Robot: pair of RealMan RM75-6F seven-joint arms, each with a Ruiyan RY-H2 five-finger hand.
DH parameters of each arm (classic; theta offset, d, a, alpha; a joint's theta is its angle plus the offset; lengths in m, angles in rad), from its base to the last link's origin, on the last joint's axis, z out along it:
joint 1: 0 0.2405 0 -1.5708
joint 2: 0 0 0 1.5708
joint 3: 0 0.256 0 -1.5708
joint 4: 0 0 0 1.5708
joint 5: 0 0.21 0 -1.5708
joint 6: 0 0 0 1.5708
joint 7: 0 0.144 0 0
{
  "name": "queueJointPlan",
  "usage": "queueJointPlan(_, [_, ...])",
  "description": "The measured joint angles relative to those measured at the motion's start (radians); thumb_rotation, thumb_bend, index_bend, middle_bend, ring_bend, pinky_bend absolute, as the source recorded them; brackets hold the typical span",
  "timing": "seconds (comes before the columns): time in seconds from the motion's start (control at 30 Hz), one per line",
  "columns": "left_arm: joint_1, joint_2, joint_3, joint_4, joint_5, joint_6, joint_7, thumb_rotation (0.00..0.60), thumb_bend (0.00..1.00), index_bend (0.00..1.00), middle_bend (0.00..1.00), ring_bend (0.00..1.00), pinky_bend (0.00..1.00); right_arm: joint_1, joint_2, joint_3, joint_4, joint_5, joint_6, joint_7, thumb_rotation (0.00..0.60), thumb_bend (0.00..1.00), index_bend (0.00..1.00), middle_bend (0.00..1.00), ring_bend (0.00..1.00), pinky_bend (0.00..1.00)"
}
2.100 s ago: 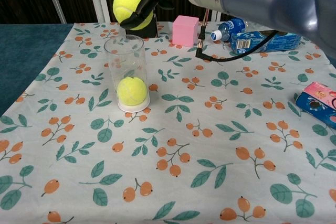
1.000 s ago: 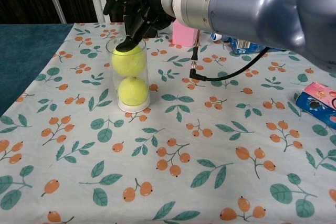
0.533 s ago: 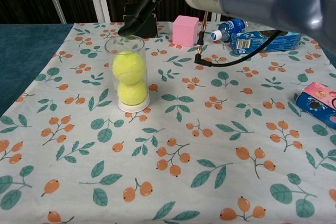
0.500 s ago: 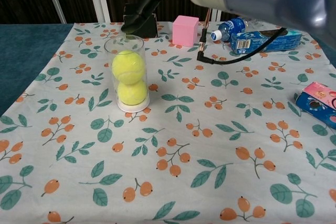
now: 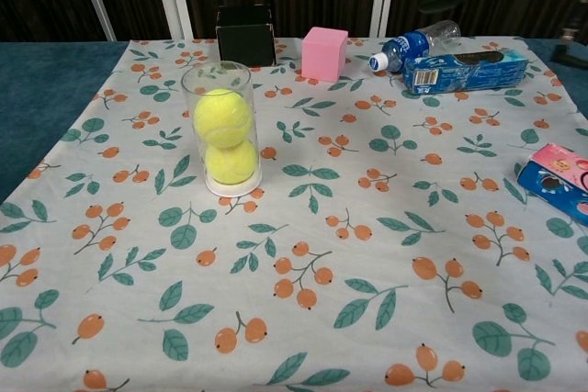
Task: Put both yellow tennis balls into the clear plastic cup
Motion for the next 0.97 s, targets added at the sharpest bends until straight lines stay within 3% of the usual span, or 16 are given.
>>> queueJointPlan(0.23, [-0.001,-0.021,-0.012,0.025,-0.005,0.021,0.014,0.600,0.03,0.08,0.00,0.00,0.04,-0.199,0.078,-0.173,0.035,-0.258,0.181,0.011,0.600,0.21,0.18,0.05,0.12,0.02])
queueJointPlan(0.43, [-0.013,-0.045,-0.020,0.081,0.001,0.017,0.007,0.600,0.03,0.08,0.00,0.00,0.04,-0.318,0.131,-0.272,0.061,-0.336,0.258,-0.045,0.600,0.21,0.18,0.05,0.12,0.01])
queueJointPlan(0.67, [-0.030,-0.062,-0.021,0.119,-0.004,-0.018,-0.009,0.600,0.03,0.08,0.00,0.00,0.04,-0.434,0.184,-0.301,0.074,-0.361,0.374,-0.069,0.600,0.21,0.18,0.05,0.13,0.01])
queueJointPlan(0.97, [-0.033,-0.063,-0.004,0.110,0.030,-0.019,-0.006,0.600,0.03,0.08,0.00,0.00,0.04,-0.516,0.201,-0.285,0.121,-0.400,0.461,-0.050,0.600,0.21,0.18,0.05,0.13,0.01])
